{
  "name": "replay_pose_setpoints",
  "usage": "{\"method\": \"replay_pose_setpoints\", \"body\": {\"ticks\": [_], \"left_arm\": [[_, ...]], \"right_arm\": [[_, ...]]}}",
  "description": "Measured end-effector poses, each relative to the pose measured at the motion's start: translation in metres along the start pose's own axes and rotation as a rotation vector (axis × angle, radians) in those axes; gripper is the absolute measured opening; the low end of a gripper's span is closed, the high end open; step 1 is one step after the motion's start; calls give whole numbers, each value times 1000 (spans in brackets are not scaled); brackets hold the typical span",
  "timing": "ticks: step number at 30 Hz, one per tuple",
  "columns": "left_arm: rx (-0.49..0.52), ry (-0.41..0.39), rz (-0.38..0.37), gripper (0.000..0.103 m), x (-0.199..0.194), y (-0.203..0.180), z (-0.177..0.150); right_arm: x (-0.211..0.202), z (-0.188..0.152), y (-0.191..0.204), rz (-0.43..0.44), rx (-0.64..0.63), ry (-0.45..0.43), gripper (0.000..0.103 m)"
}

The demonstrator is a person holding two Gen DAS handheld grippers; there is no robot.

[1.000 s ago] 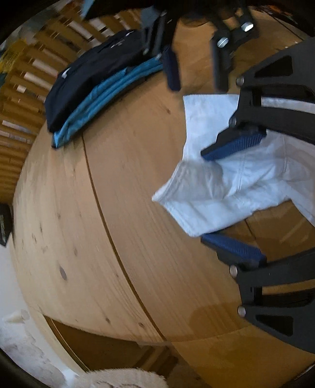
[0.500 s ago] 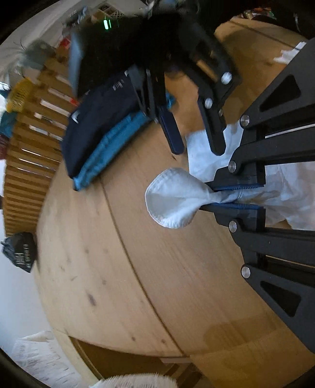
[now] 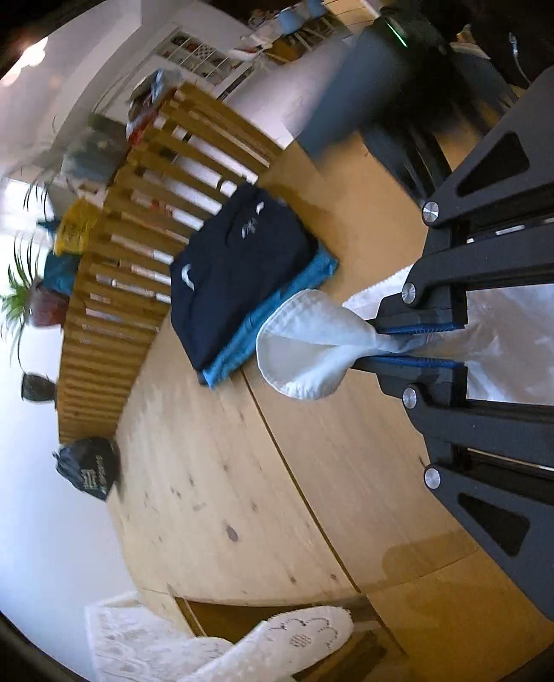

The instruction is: Fold clothes

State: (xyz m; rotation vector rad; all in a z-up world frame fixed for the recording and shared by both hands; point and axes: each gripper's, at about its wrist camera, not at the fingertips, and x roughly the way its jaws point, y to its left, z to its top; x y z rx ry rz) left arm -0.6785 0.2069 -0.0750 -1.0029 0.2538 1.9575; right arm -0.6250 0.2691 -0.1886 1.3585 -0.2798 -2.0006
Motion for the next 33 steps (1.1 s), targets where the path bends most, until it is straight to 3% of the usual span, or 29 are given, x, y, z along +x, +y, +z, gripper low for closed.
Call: {"method": "replay_pose_setpoints", "body": {"ticks": [3,9,13,15,18,23,28,33], "left_arm": [[9,-17,-14,8,-18,-10,-4],[22,-47,-26,7,-45,-32,-26],[62,-105,-13,7,-78,-62,-45],[91,-130,-6,7,-97,-84,-57],[129,-165,-7,8,-124,-122,-88],[166,-190,17,8,-146,-187,-164],[103,-128,-27,8,-124,-214,-245],[16,-99,-69,8,-99,-215,-278]], "right_arm": [[20,-7,-11,-14,66,-15,20],[5,-26,-15,-64,159,-46,21],[-55,-59,15,-104,115,-141,22],[-84,-77,27,-141,118,-187,34],[-114,-104,39,-177,147,-213,35],[-125,-147,48,-236,174,-192,35],[-102,-169,50,-288,179,-136,35],[-93,-172,54,-325,169,-109,35]]}}
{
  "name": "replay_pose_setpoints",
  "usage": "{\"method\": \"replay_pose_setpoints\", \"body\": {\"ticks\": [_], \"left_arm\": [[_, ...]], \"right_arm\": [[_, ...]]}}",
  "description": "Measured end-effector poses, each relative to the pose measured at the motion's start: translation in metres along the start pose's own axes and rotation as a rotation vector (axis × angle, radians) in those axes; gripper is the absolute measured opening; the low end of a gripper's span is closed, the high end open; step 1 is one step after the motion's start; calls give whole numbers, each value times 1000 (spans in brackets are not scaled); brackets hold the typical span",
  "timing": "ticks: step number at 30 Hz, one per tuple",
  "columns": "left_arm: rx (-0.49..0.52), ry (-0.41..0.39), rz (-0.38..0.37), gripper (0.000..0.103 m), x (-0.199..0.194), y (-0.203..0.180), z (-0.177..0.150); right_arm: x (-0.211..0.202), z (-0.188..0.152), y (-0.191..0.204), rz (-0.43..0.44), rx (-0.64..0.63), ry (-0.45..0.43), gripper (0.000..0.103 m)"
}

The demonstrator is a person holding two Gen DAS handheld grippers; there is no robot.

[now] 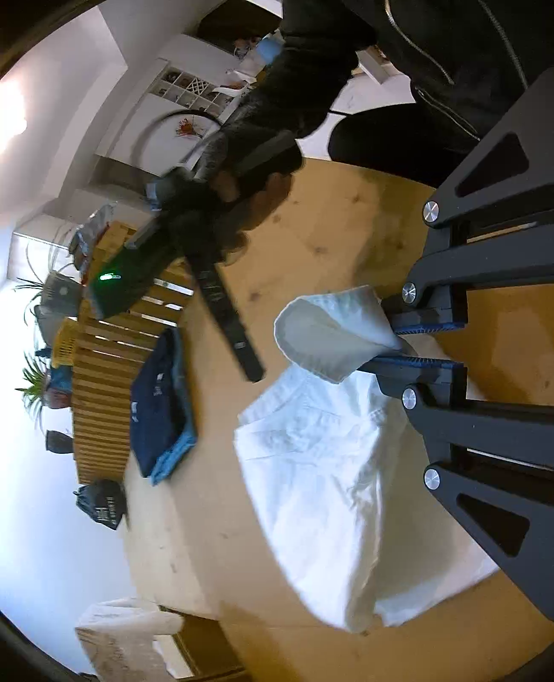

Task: Fold clothes
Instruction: 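Fold the cuff over the shirt with the left tool while the right tool pinches the shirt edge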

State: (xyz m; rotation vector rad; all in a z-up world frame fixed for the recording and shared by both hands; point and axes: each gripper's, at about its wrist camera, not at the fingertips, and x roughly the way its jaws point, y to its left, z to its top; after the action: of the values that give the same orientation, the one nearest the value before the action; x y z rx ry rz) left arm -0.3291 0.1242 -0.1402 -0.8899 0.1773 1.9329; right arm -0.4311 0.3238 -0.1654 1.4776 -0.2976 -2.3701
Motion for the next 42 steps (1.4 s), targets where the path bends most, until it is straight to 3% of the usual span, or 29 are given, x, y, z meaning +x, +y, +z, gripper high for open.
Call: {"method": "replay_pose_setpoints", "body": {"ticks": [8,10,12,14,17,19,20,22,25,28,32,36,39,42], "left_arm": [[-36,-6,-63,10,13,-15,-11],[-47,24,-68,17,22,-19,-16],[-78,44,-87,39,22,-21,-21],[-107,42,-97,41,12,-23,-23],[-102,7,-31,42,-34,-25,-27],[-80,-21,81,48,-73,-14,-29],[-92,-18,108,55,-83,-5,-28],[-147,-14,143,55,-98,18,-22],[-244,-14,105,55,-97,50,-6],[-331,24,85,55,-74,75,5],[-362,102,60,55,-45,89,5],[-422,95,45,55,-42,101,2],[-447,103,51,55,-37,110,1],[-543,113,23,55,-32,127,-4]], "right_arm": [[2,2,3,-23,-10,2,35],[-1,4,11,-29,-29,-22,35],[-4,7,24,0,-62,-35,35],[-3,7,36,17,-105,-25,35],[-9,-9,53,-17,-190,-4,35],[-13,-21,63,-43,-248,9,37],[-16,-27,68,-55,-276,15,44],[-22,-43,71,-71,-281,33,48],[-34,-66,74,-69,-267,48,48],[-50,-88,84,-69,-270,48,48],[-62,-106,97,-70,-220,80,53],[-51,-127,124,-74,-273,132,53],[-31,-133,133,-135,-311,160,53],[-11,-131,128,-130,-303,193,50]]}}
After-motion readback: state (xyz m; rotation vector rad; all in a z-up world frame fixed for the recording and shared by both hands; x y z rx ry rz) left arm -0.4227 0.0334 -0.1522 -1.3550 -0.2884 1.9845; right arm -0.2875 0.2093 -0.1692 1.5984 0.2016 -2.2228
